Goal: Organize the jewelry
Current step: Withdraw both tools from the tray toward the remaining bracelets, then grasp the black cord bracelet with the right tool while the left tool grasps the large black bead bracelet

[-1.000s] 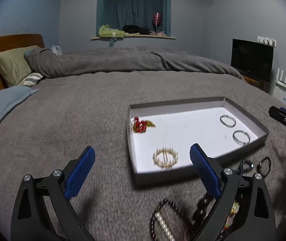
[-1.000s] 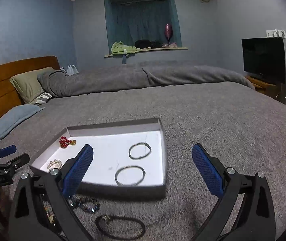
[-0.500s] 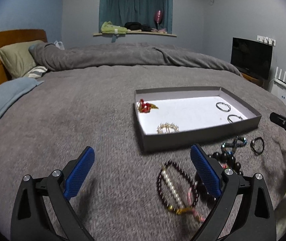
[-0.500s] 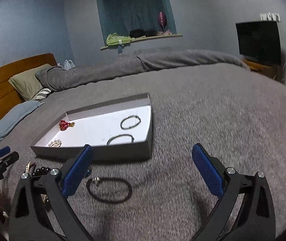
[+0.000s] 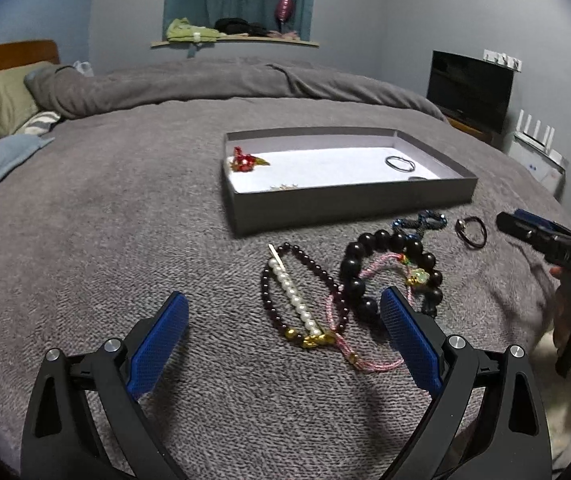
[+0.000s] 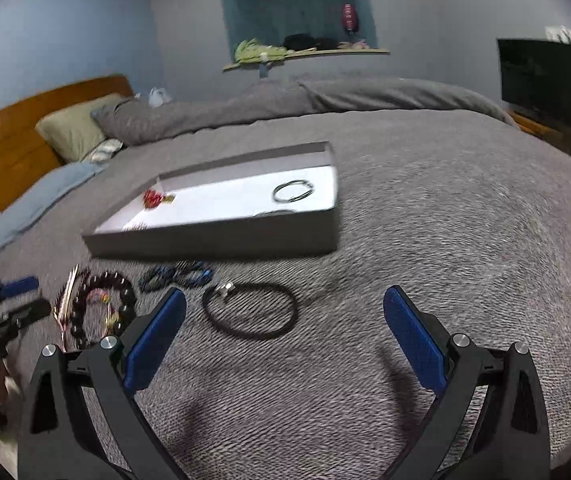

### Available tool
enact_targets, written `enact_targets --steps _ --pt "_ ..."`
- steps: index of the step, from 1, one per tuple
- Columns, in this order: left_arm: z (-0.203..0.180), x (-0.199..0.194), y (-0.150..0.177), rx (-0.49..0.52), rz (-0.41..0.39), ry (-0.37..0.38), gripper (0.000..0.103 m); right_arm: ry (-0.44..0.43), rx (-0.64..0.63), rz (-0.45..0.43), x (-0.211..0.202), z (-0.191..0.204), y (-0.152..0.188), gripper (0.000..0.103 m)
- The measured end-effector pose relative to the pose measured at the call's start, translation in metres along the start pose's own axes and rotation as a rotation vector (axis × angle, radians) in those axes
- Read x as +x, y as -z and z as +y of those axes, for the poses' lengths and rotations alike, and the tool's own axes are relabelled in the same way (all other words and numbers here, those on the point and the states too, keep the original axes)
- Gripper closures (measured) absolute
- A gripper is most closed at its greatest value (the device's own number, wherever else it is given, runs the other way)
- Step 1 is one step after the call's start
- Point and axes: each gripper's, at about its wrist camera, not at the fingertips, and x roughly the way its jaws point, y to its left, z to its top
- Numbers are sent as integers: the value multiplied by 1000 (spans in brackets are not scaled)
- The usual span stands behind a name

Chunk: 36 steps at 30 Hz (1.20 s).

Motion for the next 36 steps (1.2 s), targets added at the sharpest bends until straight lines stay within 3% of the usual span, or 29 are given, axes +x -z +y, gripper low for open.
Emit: enact_targets --steps 5,10,14,16,20,23,30,34,36 --pt "-2 5 0 8 12 4 7 36 -65 37 10 12 4 5" --pt "-7 9 -1 22 21 7 7 19 -45 82 24 10 3 8" --pt "-12 10 -1 41 19 7 7 20 -34 74 28 8 -4 22" --pt "-13 11 -1 44 23 5 7 42 -46 83 33 9 -8 35" --pt "-13 13 -1 42 29 10 7 51 -61 119 43 10 -7 42" --pt "-14 14 -2 49 30 9 7 54 -71 140 46 11 -6 54" --pt "-23 16 -4 81 18 14 7 22 -66 145 40 11 -3 95" --pt "-28 19 -10 78 14 31 11 -11 -37 130 34 9 -5 99" --pt "-31 21 -17 74 14 54 20 -16 -41 130 34 10 -5 99"
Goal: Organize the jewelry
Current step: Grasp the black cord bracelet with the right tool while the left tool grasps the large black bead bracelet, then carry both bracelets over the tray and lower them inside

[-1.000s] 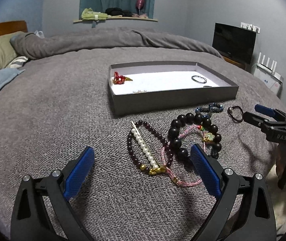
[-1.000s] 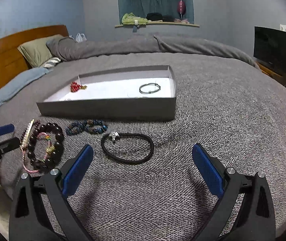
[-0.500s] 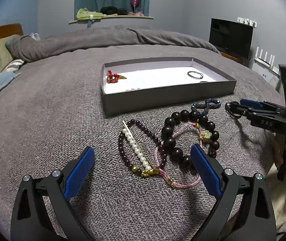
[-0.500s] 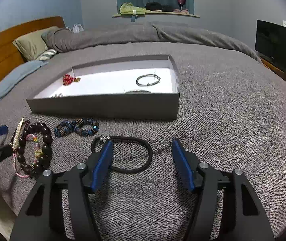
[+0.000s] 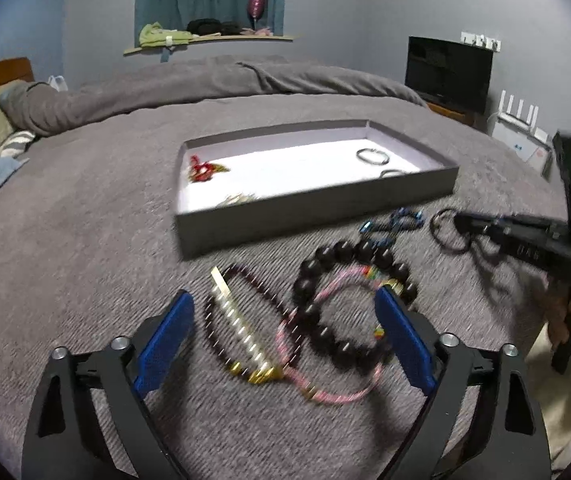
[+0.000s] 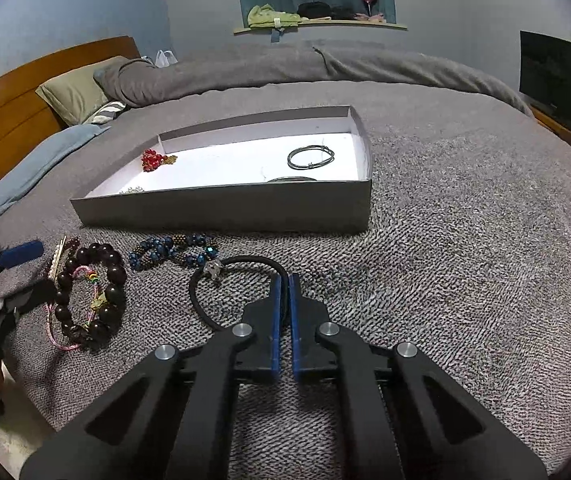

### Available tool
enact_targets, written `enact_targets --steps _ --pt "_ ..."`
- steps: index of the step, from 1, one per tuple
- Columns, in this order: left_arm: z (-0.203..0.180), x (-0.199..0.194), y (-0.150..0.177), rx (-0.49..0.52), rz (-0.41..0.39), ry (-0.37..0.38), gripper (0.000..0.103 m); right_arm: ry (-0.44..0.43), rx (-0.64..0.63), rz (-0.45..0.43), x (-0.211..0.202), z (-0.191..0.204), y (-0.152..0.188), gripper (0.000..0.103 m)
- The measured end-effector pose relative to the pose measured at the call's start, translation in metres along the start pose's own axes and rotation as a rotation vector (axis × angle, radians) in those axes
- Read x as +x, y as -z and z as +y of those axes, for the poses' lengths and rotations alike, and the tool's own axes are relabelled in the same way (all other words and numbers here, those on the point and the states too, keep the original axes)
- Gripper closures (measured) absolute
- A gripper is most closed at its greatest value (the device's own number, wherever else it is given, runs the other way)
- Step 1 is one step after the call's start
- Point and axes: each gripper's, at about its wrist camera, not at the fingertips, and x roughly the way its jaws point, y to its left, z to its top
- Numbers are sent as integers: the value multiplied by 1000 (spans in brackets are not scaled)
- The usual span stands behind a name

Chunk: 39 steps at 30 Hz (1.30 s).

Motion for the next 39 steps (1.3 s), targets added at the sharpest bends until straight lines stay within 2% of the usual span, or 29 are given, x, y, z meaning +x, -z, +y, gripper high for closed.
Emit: enact_targets --steps 2,4,8,10,17,18,19,21,26,35,39 --pt "-5 7 -9 26 14 -9 42 -2 -3 3 0 0 1 99" --pt "-10 12 -14 44 23 -21 44 2 -11 1 -1 1 1 99" --pt "-14 23 -14 55 60 -19 60 -1 -10 8 0 -1 1 99" --pt "-14 29 -12 59 88 -21 64 -4 -11 14 2 -2 1 99" --pt "-14 36 -6 81 118 -25 67 -6 -18 30 4 -2 1 99" --pt "-14 36 -6 79 117 -21 71 -6 -18 31 5 -2 1 99" --pt "-13 35 -6 73 119 -7 79 -8 -15 30 4 -3 1 99" --pt "-14 33 -5 80 110 -2 85 -9 -13 29 4 -3 1 99" --pt "-14 22 -5 74 60 11 88 -39 -6 4 -2 -2 1 99" --pt "-16 -14 -12 63 -115 37 88 -34 -46 -87 -19 7 -3 99" --pt "-20 -25 -17 75 -155 60 88 -46 -36 -108 -25 7 -7 99"
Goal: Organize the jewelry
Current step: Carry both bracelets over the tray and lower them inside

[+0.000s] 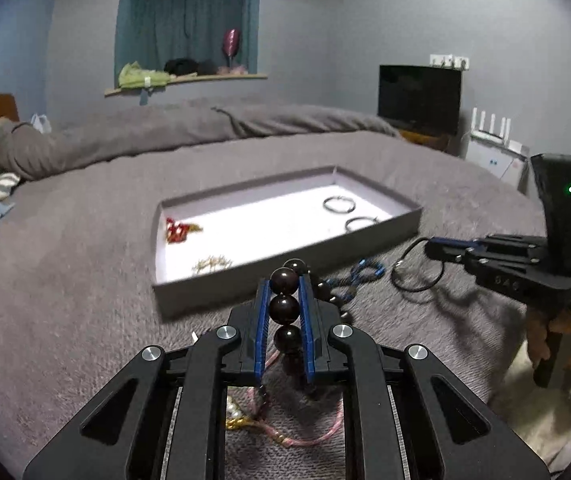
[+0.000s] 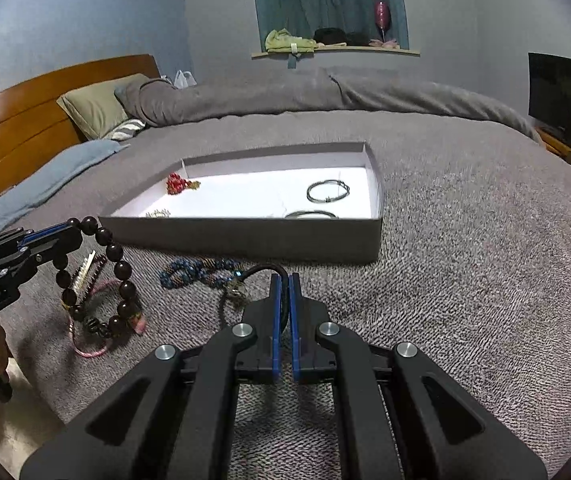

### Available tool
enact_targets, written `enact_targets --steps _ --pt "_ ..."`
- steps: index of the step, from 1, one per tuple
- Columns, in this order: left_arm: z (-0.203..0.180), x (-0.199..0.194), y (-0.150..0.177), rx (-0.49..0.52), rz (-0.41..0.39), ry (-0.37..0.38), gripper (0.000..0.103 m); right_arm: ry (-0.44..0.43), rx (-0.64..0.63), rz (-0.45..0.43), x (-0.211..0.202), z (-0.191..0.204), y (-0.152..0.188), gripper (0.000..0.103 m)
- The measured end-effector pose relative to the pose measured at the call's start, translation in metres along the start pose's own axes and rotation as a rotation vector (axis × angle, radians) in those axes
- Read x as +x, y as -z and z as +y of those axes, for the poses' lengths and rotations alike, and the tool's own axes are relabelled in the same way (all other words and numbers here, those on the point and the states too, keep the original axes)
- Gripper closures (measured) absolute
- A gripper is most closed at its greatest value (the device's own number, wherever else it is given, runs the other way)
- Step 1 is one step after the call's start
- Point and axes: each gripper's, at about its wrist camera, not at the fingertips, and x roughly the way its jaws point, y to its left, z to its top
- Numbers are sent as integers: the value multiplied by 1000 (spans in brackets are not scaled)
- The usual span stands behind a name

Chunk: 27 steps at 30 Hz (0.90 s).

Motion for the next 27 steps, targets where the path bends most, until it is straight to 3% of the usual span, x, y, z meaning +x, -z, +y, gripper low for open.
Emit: enact_targets --steps 6,16,20,27 --pt "-1 -12 -21 21 -42 26 88 2 -9 -47 -11 2 -13 99" --pt "12 -10 -82 9 -131 -8 88 45 24 -150 -20 -18 -57 99" --pt "19 10 -104 -6 -135 -19 88 56 36 -161 -10 -29 -76 99" --pt "41 68 -132 -95 -73 -9 88 59 66 -143 27 -41 -106 99"
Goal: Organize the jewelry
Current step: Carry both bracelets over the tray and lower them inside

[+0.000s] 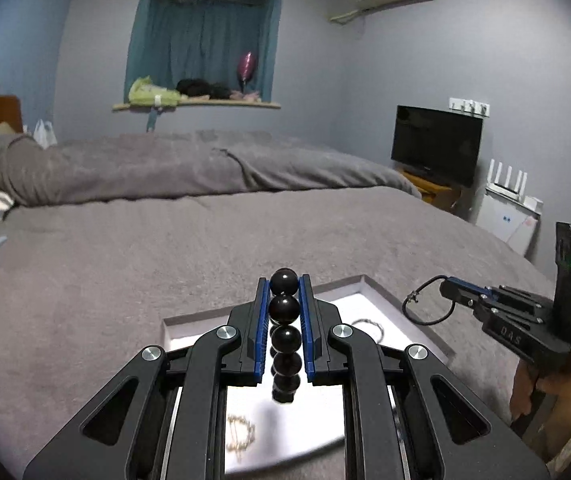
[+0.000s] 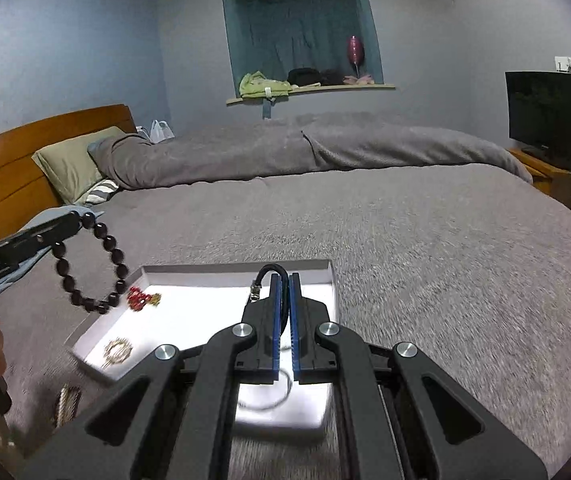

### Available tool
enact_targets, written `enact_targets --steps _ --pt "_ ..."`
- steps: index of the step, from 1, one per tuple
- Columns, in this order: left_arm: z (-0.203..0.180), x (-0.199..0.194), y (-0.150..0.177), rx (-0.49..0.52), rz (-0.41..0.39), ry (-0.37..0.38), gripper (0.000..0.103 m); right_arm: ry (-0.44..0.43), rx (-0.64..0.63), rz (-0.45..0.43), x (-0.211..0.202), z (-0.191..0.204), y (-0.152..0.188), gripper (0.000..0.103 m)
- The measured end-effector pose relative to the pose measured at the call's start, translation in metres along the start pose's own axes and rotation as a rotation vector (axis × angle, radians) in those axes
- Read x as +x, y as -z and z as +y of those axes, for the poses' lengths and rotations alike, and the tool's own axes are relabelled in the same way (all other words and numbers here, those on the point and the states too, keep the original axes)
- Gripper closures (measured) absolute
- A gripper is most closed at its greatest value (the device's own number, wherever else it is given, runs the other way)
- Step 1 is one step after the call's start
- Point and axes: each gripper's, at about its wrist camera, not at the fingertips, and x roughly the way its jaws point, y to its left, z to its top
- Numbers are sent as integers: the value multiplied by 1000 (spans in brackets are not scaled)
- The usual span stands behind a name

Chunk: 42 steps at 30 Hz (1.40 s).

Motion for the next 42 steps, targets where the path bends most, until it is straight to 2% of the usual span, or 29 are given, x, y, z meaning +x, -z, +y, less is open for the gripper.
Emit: enact_targets --steps 10,14,19,23,27,30,33,38,42 --pt "16 67 2 -52 86 14 88 24 -20 75 69 2 -26 99" --pt "21 83 8 -55 126 27 88 16 -17 141 97 7 -32 99" --pt "33 96 16 -65 187 1 88 35 -46 205 121 16 -30 99" --pt "42 103 21 -71 238 -38 88 47 -15 265 131 9 -26 99" --pt "49 112 29 -58 299 -67 88 109 -19 311 140 7 -21 99" --pt "54 118 33 -50 327 -99 88 124 -5 344 147 2 -17 99" --pt "60 122 37 -70 352 -99 88 141 -10 360 151 2 -13 99" --pt "62 131 46 -65 400 -111 87 119 32 414 161 -5 -6 99" --pt "64 131 46 -77 398 -112 88 107 58 401 159 -8 -6 99"
